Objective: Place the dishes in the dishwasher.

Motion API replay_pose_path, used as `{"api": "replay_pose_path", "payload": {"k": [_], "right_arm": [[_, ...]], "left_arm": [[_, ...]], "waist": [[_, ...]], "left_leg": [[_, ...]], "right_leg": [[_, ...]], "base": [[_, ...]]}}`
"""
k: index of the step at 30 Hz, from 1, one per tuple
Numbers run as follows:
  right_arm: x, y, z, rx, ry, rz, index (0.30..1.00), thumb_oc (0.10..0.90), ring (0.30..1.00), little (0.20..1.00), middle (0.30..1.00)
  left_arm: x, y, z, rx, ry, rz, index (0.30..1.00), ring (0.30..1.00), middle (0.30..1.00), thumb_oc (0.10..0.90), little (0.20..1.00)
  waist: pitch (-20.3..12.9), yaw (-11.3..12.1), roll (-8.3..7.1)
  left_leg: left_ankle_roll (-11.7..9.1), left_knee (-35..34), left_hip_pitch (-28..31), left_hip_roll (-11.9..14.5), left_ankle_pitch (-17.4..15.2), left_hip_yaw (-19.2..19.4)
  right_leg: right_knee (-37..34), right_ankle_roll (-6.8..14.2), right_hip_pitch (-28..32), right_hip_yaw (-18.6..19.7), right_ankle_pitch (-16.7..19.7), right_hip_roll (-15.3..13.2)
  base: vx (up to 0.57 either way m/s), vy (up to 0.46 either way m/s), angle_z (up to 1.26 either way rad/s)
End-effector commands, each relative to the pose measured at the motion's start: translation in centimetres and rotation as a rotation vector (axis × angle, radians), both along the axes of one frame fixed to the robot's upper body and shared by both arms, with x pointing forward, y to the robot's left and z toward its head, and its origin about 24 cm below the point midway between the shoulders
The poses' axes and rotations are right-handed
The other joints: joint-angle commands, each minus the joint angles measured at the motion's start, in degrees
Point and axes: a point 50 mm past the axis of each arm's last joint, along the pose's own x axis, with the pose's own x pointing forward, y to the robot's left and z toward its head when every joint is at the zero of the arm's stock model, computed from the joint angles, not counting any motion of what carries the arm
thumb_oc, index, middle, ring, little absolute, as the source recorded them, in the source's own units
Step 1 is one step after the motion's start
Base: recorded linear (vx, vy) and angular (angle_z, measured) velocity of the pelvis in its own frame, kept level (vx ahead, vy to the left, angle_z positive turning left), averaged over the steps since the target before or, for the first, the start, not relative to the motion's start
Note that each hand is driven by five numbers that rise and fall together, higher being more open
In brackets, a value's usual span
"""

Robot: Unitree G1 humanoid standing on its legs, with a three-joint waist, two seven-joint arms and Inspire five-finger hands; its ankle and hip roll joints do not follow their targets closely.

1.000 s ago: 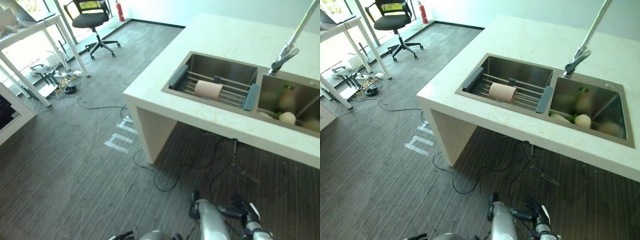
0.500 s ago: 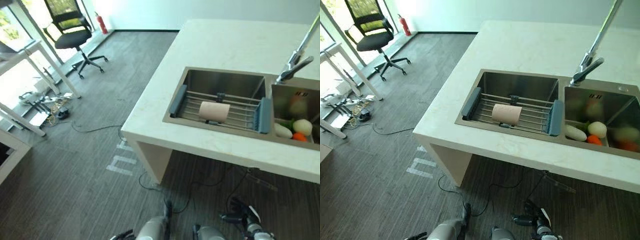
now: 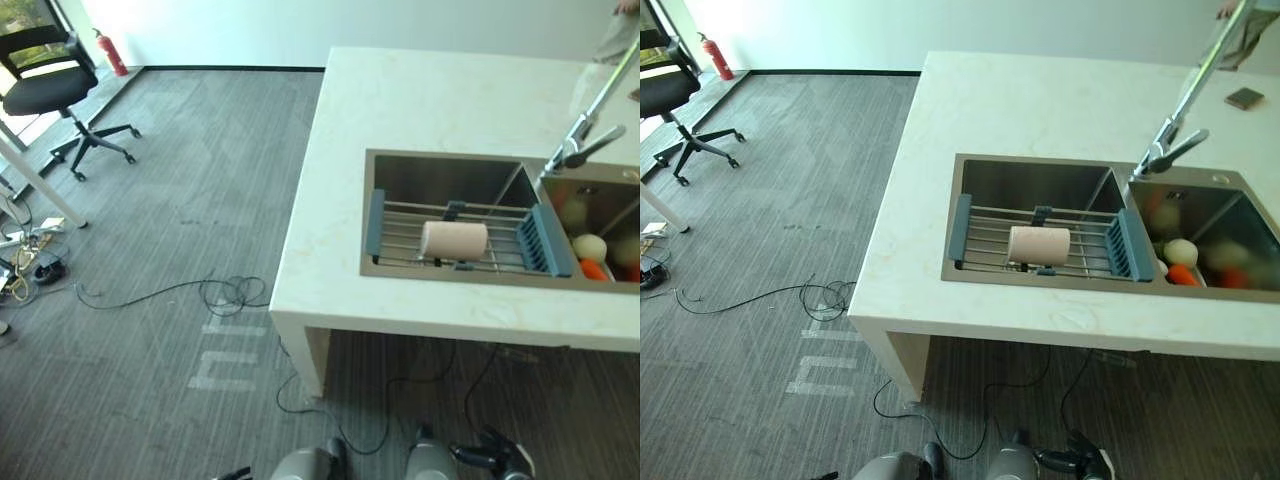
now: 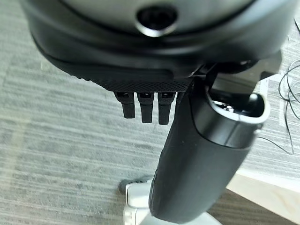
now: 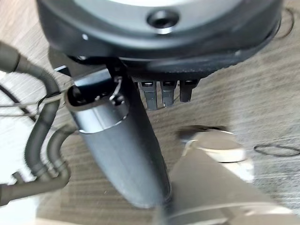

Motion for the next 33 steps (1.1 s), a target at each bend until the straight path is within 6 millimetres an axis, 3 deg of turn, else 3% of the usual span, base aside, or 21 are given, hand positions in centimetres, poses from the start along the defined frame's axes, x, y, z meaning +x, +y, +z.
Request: {"api": "replay_pose_path", "payload": {"k": [1, 2, 3, 4, 8, 9, 11, 12, 14, 18, 21, 22, 25, 26, 29, 30, 31, 33], "right_arm": [[2.6, 0.3, 1.0, -0.020, -0.079, 0.194, 0.900, 0.800, 0.900, 0.900, 0.900], [2.7, 0.5, 0.9, -0.021, -0.074, 0.204, 0.900, 0.800, 0.900, 0.900, 0.900], [2.4, 0.1, 0.9, -0.032, -0.053, 0.166, 0.900, 0.800, 0.900, 0.900, 0.900], [2.1, -0.2, 0.9, -0.039, -0.043, 0.153, 0.900, 0.800, 0.900, 0.900, 0.900], [1.1, -1.4, 1.0, -0.055, -0.027, 0.084, 0.900, 0.800, 0.900, 0.900, 0.900], [0.6, -1.9, 1.0, -0.049, -0.021, 0.040, 0.900, 0.800, 0.900, 0.900, 0.900], [0.2, -2.3, 0.9, -0.033, -0.009, 0.002, 0.900, 0.800, 0.900, 0.900, 0.900], [-0.6, -2.4, 0.7, -0.019, 0.019, 0.005, 0.900, 0.800, 0.900, 0.900, 0.900], [-1.3, -2.4, 0.6, -0.009, 0.041, 0.007, 0.900, 0.800, 0.900, 0.900, 0.900], [-1.7, -3.3, 0.9, -0.014, 0.024, -0.033, 0.900, 0.800, 0.900, 0.900, 0.900], [-1.9, -3.4, 0.9, -0.016, 0.013, -0.067, 0.900, 0.800, 0.900, 0.900, 0.900], [-1.9, -3.1, 0.8, -0.018, 0.008, -0.073, 0.900, 0.800, 0.900, 0.900, 0.900], [-2.1, -2.6, 0.6, -0.015, 0.011, -0.076, 0.900, 0.800, 0.900, 0.900, 0.900], [-2.1, -2.3, 0.5, -0.015, 0.015, -0.076, 0.900, 0.800, 0.900, 0.900, 0.900], [-1.8, -2.3, 0.5, -0.014, 0.013, -0.087, 0.900, 0.800, 0.900, 0.900, 0.900], [-1.7, -2.3, 0.5, -0.013, 0.017, -0.095, 0.900, 0.800, 0.900, 0.900, 0.900], [-1.6, -2.4, 0.5, -0.014, 0.020, -0.095, 0.900, 0.800, 0.900, 0.900, 0.900], [-1.6, -2.5, 0.6, -0.021, 0.034, -0.090, 0.900, 0.800, 0.900, 0.900, 0.900]], "left_arm": [[-0.1, -0.9, -0.1, 0.006, -0.064, 0.123, 0.900, 0.900, 0.900, 0.800, 0.900], [0.0, -1.1, -0.2, 0.017, -0.073, 0.130, 0.900, 0.900, 0.900, 0.800, 0.900], [0.5, -1.5, -0.1, 0.019, -0.121, 0.178, 0.900, 0.900, 0.900, 0.800, 0.900], [0.8, -1.6, 0.0, 0.019, -0.145, 0.191, 0.900, 0.900, 0.900, 0.800, 0.900], [1.5, -1.2, 0.3, 0.026, -0.201, 0.220, 0.900, 0.900, 0.900, 0.800, 0.900], [2.0, -0.8, 0.5, 0.035, -0.218, 0.231, 0.900, 0.900, 0.900, 0.800, 0.900], [2.6, -0.2, 0.9, 0.045, -0.277, 0.290, 0.900, 0.900, 0.900, 0.800, 0.900], [4.0, 1.3, 2.0, 0.078, -0.394, 0.383, 0.900, 0.900, 0.900, 0.800, 0.900], [6.6, 4.1, 4.6, 0.164, -0.618, 0.468, 0.900, 0.900, 0.900, 0.800, 0.900], [9.0, 7.6, 8.7, 0.301, -0.848, 0.502, 0.900, 0.900, 0.900, 0.800, 0.900], [10.7, 10.7, 13.4, 0.453, -1.046, 0.495, 0.900, 0.900, 0.900, 0.800, 0.900], [11.5, 12.3, 16.4, 0.558, -1.143, 0.470, 0.900, 0.900, 0.900, 0.800, 0.900], [12.3, 14.0, 20.8, 0.741, -1.256, 0.432, 0.900, 0.900, 0.900, 0.800, 0.900], [12.3, 15.5, 23.4, 0.873, -1.294, 0.453, 0.900, 0.900, 0.900, 0.800, 0.900], [11.7, 17.5, 27.2, 1.063, -1.335, 0.471, 0.900, 0.900, 0.900, 0.800, 0.900], [11.0, 18.6, 29.8, 1.193, -1.377, 0.473, 0.900, 0.900, 0.900, 0.800, 0.900], [10.6, 19.0, 31.2, 1.260, -1.404, 0.462, 0.900, 0.900, 0.900, 0.800, 0.900], [9.9, 19.5, 35.7, 1.429, -1.520, 0.407, 0.900, 0.900, 0.900, 0.800, 0.900]], "waist": [[-2.20, 1.59, 0.15], [-2.59, 1.73, -0.48], [-1.33, 2.73, -2.30], [-0.90, 3.04, -2.51], [-0.47, 2.67, 0.05], [-0.64, 1.63, 0.77], [-1.20, 1.09, 1.22], [-2.36, 0.67, 1.62], [-3.29, 0.66, 2.25], [-3.68, 0.74, 3.06], [-3.81, 1.31, 3.77], [-3.91, 1.68, 4.00], [-4.25, 2.00, 4.23], [-4.42, 2.20, 4.36], [-4.61, 2.46, 4.68], [-4.63, 2.60, 4.89], [-4.67, 2.62, 4.98], [-4.75, 2.68, 5.37]], "left_leg": [[-3.41, -1.05, 5.32, 5.37, -9.66, -3.45], [-4.26, -1.05, 5.62, 6.25, -8.83, -3.16], [-4.46, -1.05, 5.78, 5.13, -4.94, -3.74], [-4.38, -0.79, 5.25, 4.39, -4.02, -4.01], [-4.77, -1.05, 1.95, 3.71, -4.50, -5.92], [-5.75, -1.05, 0.83, 5.74, -3.94, -4.95], [-5.88, -1.05, 0.50, 5.63, -5.01, -5.08], [-6.77, -1.05, 0.85, 6.28, -6.42, -3.39], [-6.65, -1.05, -0.04, 6.27, -6.10, -3.15], [-6.20, -1.05, -0.15, 5.90, -6.19, -3.44], [-5.65, -1.05, -0.20, 5.53, -6.48, -3.78], [-5.44, -1.05, -0.24, 5.46, -6.64, -3.84], [-5.34, -1.05, -0.71, 5.49, -6.53, -4.00], [-5.39, -1.05, -0.62, 5.54, -6.74, -3.97], [-5.49, -1.05, -0.99, 5.76, -6.44, -3.87], [-5.58, -1.05, -0.83, 5.89, -6.63, -3.68], [-5.62, -1.05, -0.82, 5.97, -6.64, -3.57], [-5.70, -1.05, -0.57, 6.12, -6.66, -3.27]], "right_leg": [[4.17, -4.82, 6.17, -6.32, -5.66, 8.62], [4.17, -6.01, 6.77, -6.99, -6.66, 9.59], [4.17, -7.92, 8.17, -5.29, -7.53, 10.13], [4.17, -8.43, 8.58, -5.12, -7.65, 10.18], [4.17, -8.34, 8.51, -6.70, -7.75, 11.87], [4.17, -8.49, 8.39, -7.50, -8.06, 12.02], [4.17, -8.06, 8.05, -7.95, -8.23, 11.44], [4.17, -6.93, 7.67, -8.76, -9.06, 10.00], [4.17, -6.54, 7.12, -8.81, -8.46, 9.40], [4.17, -6.34, 7.05, -8.16, -8.75, 9.25], [4.17, -6.16, 7.11, -7.72, -9.01, 9.13], [4.17, -6.05, 7.18, -7.73, -9.20, 8.99], [4.17, -5.98, 6.86, -7.80, -9.24, 8.85], [4.17, -5.90, 7.02, -7.80, -9.54, 8.77], [4.17, -5.96, 6.71, -7.95, -9.36, 8.72], [4.17, -5.96, 6.85, -7.97, -9.62, 8.64], [4.17, -5.98, 6.86, -7.99, -9.66, 8.61], [4.17, -5.90, 7.09, -7.96, -9.66, 8.52]], "base": [[0.21, -0.899, -0.24], [0.20, -0.923, -0.18], [0.13, -0.681, -0.15], [0.05, -0.412, -0.17], [-0.01, 0.008, -0.06], [0.00, 0.119, 0.33], [0.05, 0.172, 0.54], [0.08, 0.244, 0.05], [0.07, 0.196, -0.34], [0.04, 0.090, -0.18], [0.01, 0.053, -0.06], [0.00, 0.000, 0.00], [-0.01, 0.001, 0.02], [0.00, 0.000, 0.00], [-0.03, -0.015, 0.05], [-0.04, -0.020, 0.03], [-0.04, -0.018, 0.02], [-0.02, -0.004, 0.00]]}}
